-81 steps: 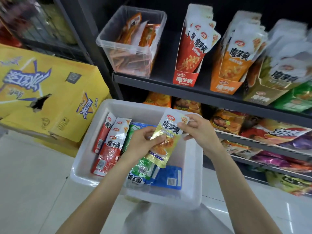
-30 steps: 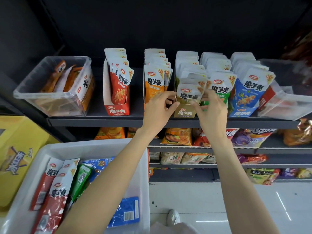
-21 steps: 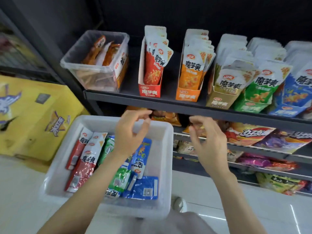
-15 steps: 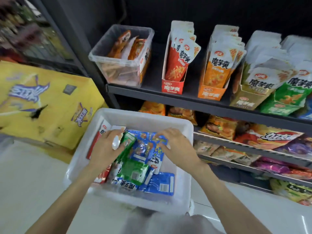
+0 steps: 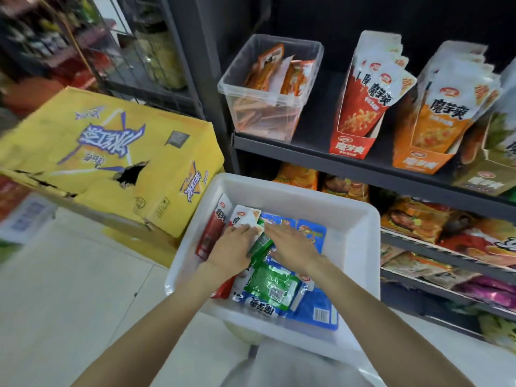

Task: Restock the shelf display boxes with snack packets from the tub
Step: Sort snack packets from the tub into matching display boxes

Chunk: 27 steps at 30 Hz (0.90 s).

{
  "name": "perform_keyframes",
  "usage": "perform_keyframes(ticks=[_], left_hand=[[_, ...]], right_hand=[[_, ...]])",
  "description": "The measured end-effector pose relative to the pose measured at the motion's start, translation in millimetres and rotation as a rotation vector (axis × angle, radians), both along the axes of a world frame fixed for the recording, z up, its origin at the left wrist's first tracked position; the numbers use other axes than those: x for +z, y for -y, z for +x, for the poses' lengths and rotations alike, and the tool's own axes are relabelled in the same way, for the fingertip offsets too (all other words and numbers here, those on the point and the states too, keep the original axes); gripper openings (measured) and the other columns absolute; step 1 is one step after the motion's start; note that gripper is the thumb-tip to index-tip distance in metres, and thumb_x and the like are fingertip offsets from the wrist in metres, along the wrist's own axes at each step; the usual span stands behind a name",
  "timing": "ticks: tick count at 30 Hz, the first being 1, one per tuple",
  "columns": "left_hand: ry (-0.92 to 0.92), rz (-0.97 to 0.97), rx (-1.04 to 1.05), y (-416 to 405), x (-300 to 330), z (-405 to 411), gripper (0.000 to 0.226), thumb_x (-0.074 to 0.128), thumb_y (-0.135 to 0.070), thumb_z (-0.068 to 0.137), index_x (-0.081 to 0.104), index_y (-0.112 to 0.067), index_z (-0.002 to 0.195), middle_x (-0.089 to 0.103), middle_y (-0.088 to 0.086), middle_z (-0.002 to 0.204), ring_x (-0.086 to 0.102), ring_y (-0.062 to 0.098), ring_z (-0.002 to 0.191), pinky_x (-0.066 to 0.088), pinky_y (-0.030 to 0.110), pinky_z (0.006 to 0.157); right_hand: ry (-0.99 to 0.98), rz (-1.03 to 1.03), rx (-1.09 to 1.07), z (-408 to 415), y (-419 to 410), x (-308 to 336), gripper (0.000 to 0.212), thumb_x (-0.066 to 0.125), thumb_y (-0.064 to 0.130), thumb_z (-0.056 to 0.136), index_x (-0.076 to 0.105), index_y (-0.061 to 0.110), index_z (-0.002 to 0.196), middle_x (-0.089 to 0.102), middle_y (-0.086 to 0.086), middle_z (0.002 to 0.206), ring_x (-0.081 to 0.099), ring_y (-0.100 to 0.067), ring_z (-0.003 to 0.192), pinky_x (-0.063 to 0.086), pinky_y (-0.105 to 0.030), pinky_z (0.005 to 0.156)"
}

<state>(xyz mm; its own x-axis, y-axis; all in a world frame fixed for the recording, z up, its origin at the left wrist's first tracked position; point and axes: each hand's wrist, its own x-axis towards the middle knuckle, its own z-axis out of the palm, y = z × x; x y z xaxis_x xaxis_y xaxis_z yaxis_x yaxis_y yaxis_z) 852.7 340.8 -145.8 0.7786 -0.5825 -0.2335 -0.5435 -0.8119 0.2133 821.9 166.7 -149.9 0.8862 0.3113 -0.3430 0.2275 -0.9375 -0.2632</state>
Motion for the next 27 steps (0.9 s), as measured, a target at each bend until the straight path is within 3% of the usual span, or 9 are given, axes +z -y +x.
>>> perform_keyframes(ticks=[4, 7, 9, 13, 15, 17, 20, 24, 27], left_hand=[[-0.162, -0.29, 0.096, 6, 11, -8, 0.048, 0.062, -0.027, 0.088, 0.05, -0.009, 0.131, 0.057, 0.011, 0.127, 0.052, 0.024, 0.116, 0.034, 0.022, 0.093], [-0.177, -0.441, 0.285, 9, 30, -3, 0.027, 0.049, -0.028, 0.098, 0.065, -0.009, 0.108, 0.065, 0.011, 0.074, 0.056, 0.017, 0.062, 0.036, 0.023, 0.061], [-0.144, -0.558, 0.436, 8, 40, 2, 0.028, 0.047, -0.024, 0.099, 0.067, -0.007, 0.089, 0.052, -0.001, 0.054, 0.045, 0.01, 0.049, 0.033, 0.022, 0.053], [-0.293, -0.857, 0.673, 11, 59, 2, 0.032, 0.048, -0.03, 0.098, 0.069, -0.007, 0.091, 0.067, 0.014, 0.073, 0.064, 0.029, 0.07, 0.048, 0.036, 0.067], [-0.325, -0.933, 0.699, 20, 67, -4, 0.03, 0.048, -0.033, 0.098, 0.067, -0.014, 0.084, 0.069, 0.017, 0.079, 0.067, 0.031, 0.074, 0.051, 0.041, 0.068], [-0.156, -0.96, 0.604, 30, 74, -13, 0.026, 0.049, -0.032, 0.097, 0.068, -0.019, 0.082, 0.07, 0.012, 0.077, 0.066, 0.021, 0.07, 0.051, 0.036, 0.064], [0.171, -0.988, 0.319, 49, 82, -31, 0.021, 0.057, -0.022, 0.093, 0.071, -0.015, 0.108, 0.072, -0.005, 0.09, 0.063, -0.002, 0.074, 0.045, 0.011, 0.068], [-0.005, -1.235, 0.424, 75, 94, -43, 0.022, 0.066, -0.022, 0.085, 0.071, -0.016, 0.106, 0.073, -0.011, 0.094, 0.068, 0.005, 0.086, 0.052, 0.02, 0.076], [-0.13, -1.267, 0.426, 92, 110, -41, 0.016, 0.068, -0.028, 0.081, 0.071, -0.029, 0.097, 0.073, -0.016, 0.085, 0.068, 0.003, 0.081, 0.053, 0.017, 0.071]], right_hand=[[0.028, -0.07, -0.019, -19, 17, -1, 0.058, 0.047, 0.029, 0.098, 0.026, 0.014, 0.149, 0.018, -0.001, 0.159, 0.012, -0.02, 0.146, 0.013, -0.04, 0.117], [0.054, 0.021, -0.154, -33, 31, 17, 0.047, 0.046, 0.033, 0.098, 0.041, 0.017, 0.142, 0.033, 0.001, 0.152, 0.026, -0.019, 0.141, 0.02, -0.032, 0.114], [0.109, 0.159, -0.324, -39, 39, 35, 0.035, 0.048, 0.029, 0.098, 0.055, 0.019, 0.13, 0.049, 0.003, 0.139, 0.041, -0.017, 0.129, 0.032, -0.03, 0.105], [0.274, 0.441, -0.529, -47, 39, 70, 0.018, 0.055, 0.022, 0.094, 0.066, 0.021, 0.108, 0.066, 0.005, 0.108, 0.059, -0.012, 0.099, 0.046, -0.031, 0.088], [0.323, 0.561, -0.572, -48, 36, 84, 0.015, 0.058, 0.02, 0.093, 0.068, 0.019, 0.104, 0.068, 0.009, 0.097, 0.06, -0.004, 0.088, 0.048, -0.022, 0.083], [0.286, 0.759, -0.651, -48, 32, 98, 0.015, 0.06, 0.021, 0.092, 0.068, 0.019, 0.104, 0.069, 0.011, 0.088, 0.063, 0.0, 0.081, 0.05, -0.017, 0.079], [0.084, 1.115, -0.763, -48, 32, 111, 0.026, 0.062, 0.026, 0.09, 0.061, 0.022, 0.115, 0.07, 0.008, 0.097, 0.068, -0.006, 0.088, 0.056, -0.023, 0.078], [0.181, 1.015, -0.716, -48, 53, 117, 0.039, 0.072, 0.023, 0.082, 0.053, 0.031, 0.115, 0.063, 0.014, 0.099, 0.062, 0.006, 0.083, 0.051, -0.015, 0.076], [0.261, 0.977, -0.652, -50, 72, 128, 0.017, 0.07, 0.017, 0.084, 0.057, 0.027, 0.09, 0.067, 0.011, 0.084, 0.065, -0.001, 0.072, 0.047, -0.013, 0.06]])
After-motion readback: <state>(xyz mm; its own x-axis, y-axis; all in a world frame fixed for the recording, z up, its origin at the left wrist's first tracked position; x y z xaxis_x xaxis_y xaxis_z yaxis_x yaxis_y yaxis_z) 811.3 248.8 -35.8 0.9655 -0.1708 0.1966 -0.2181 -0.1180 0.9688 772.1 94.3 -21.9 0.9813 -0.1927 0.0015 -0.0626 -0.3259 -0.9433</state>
